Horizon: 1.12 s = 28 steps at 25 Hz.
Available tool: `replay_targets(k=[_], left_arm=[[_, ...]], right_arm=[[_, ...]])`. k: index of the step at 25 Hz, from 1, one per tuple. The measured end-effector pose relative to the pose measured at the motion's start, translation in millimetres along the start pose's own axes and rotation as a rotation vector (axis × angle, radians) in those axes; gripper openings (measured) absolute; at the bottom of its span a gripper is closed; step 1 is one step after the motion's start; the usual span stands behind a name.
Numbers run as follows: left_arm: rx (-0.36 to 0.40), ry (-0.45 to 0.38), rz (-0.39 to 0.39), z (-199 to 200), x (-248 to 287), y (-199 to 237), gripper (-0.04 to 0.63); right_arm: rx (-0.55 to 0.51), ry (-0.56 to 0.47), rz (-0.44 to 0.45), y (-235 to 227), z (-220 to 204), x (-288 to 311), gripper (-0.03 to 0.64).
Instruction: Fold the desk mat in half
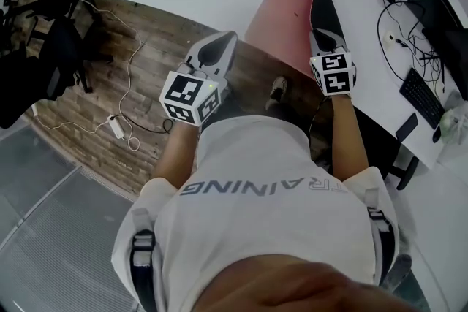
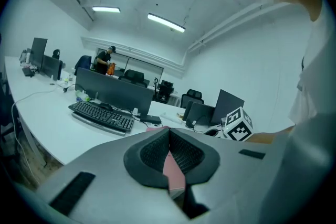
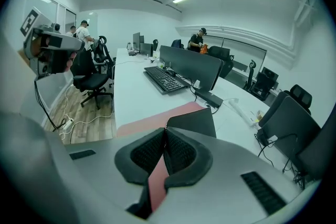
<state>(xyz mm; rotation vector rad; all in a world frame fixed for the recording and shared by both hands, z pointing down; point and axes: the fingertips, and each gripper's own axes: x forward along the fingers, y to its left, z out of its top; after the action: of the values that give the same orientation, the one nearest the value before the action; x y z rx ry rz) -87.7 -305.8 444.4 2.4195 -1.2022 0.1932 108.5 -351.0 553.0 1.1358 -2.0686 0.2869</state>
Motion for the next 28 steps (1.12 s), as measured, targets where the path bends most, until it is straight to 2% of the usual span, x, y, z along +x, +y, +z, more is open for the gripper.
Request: replay_targets(k=[11,22,28], left_arm=[[0.048,0.019,-0.077,5.4,-38.6,50.8,0.028],[0.030,0.045,-0.082,-1.7,-63.0,76.7,0.028],[0.024,0.049,-0.055,-2.6,-73.8,90.9,0.028]], right_arm=[[0.051,0.037,-0.041,71.3,16.8,42.3,0.032],[0.029,0.134,0.052,139.4,-0.9,96.8,0.032],[0.003,0.188,0.104,165.0,-14.4,115.6,0.032]])
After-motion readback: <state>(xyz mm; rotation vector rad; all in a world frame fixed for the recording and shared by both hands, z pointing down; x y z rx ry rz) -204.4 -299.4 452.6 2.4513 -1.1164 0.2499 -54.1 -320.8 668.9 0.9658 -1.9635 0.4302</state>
